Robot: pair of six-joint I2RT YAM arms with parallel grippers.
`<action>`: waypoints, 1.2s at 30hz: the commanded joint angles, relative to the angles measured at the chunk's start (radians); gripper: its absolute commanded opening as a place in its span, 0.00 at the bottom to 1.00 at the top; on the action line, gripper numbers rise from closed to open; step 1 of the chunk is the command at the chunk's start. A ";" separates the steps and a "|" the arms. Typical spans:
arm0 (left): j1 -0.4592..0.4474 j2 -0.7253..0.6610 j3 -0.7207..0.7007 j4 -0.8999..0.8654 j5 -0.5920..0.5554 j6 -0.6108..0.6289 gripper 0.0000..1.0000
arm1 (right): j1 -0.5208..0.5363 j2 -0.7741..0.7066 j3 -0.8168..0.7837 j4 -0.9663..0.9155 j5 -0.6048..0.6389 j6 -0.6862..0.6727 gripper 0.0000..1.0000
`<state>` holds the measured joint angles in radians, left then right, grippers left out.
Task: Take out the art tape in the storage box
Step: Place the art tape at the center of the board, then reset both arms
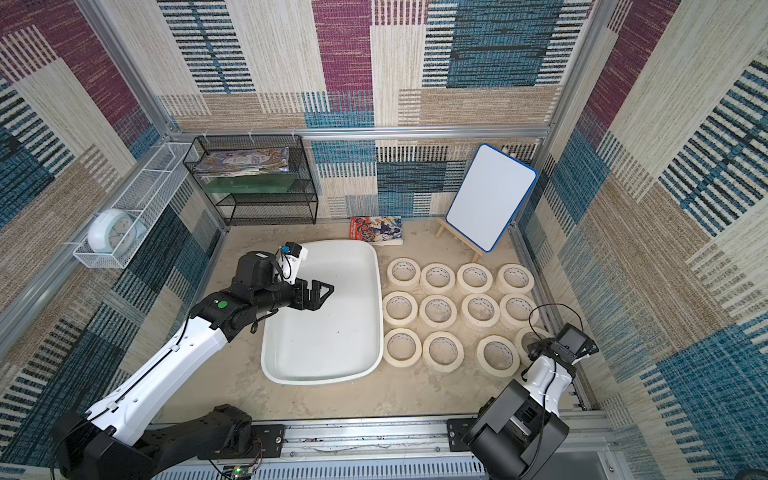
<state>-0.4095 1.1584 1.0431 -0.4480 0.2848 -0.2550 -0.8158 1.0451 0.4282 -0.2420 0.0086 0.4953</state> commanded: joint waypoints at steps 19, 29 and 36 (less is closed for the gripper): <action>0.089 -0.132 -0.057 0.059 -0.295 0.080 0.99 | 0.410 -0.125 0.166 0.192 0.023 -0.148 0.99; 0.152 -0.234 -0.278 0.282 -0.560 0.127 0.99 | 0.560 0.182 0.134 0.616 -0.041 -0.327 0.99; 0.299 -0.149 -0.493 0.661 -0.465 0.170 0.99 | 0.663 0.405 0.160 0.814 -0.039 -0.421 1.00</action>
<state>-0.1368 0.9642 0.5735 -0.0071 -0.2131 -0.1268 -0.1726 1.3983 0.5808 0.4213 -0.0113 0.1318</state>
